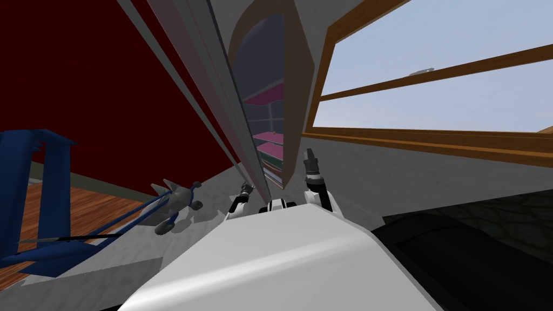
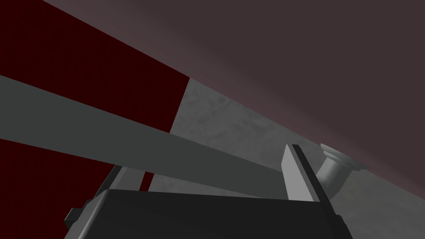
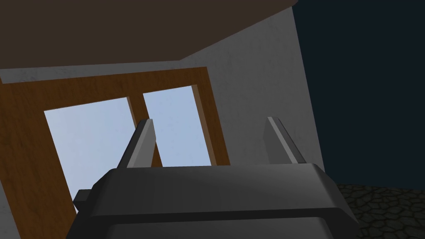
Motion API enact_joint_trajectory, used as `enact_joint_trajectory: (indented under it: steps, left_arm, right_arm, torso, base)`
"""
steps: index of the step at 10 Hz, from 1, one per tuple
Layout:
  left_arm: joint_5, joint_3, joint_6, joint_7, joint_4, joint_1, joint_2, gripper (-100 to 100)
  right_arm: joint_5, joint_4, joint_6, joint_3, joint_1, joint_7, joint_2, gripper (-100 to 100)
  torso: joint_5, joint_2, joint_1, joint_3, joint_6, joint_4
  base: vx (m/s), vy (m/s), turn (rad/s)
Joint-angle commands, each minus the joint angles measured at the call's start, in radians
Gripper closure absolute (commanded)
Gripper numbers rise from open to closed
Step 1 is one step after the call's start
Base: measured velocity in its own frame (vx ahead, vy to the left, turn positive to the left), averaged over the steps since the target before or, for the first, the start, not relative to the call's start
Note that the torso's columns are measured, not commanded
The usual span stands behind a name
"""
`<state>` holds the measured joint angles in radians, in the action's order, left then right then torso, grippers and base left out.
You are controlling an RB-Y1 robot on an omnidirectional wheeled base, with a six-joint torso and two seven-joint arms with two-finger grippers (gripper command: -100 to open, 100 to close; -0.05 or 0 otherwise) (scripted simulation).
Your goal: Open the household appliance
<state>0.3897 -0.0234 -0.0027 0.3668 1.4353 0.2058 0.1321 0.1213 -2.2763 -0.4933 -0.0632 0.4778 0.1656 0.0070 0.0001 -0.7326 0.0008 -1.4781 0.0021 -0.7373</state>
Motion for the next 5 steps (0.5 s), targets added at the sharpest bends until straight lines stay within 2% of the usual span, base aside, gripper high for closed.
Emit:
enact_joint_trajectory:
  steps: [1,3,5]
  left_arm:
    - [0.005,-0.029,0.001,0.005,0.01,0.001,0.017,100]
    - [0.009,-0.059,0.003,0.009,0.02,0.003,0.034,100]
    - [0.014,-0.088,0.004,0.014,0.03,0.004,0.05,100]
  right_arm:
    - [0.0,0.0,0.0,0.0,0.0,0.0,0.0,0]
    - [0.0,0.0,0.0,0.0,0.0,0.0,-0.001,0]
    - [0.0,0.0,0.0,0.001,0.0,0.0,-0.001,0]
  torso:
    - [-0.001,-0.003,0.008,0.0,0.001,-0.001]
    - [0.0,0.005,0.004,-0.002,0.0,-0.001]
    - [-0.001,0.008,0.005,-0.003,0.001,-0.002]
  base:
    - [-0.032,0.304,-0.119]
    - [-0.041,0.288,-0.12]
    - [-0.016,0.396,-0.126]
